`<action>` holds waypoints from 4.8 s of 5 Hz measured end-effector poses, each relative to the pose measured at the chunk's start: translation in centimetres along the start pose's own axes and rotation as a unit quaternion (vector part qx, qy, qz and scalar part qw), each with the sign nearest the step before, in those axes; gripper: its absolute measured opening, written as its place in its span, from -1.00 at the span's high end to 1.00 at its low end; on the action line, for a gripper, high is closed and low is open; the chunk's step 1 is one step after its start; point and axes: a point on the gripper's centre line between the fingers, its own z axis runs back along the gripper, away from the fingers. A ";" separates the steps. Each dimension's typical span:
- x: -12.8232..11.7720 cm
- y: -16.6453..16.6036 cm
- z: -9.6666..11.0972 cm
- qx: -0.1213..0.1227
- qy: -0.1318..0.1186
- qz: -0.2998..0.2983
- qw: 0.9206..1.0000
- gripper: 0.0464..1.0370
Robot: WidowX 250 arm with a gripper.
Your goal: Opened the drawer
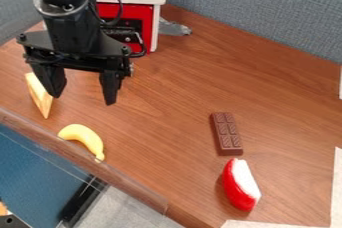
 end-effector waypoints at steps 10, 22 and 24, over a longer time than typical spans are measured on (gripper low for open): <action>10.4 0.8 -8.2 -0.044 -0.050 -0.418 0.906 -0.93; 9.4 0.0 -11.3 -0.061 -0.046 -0.517 0.852 0.70; 7.6 -0.6 -10.9 -0.070 -0.043 -0.518 0.852 0.70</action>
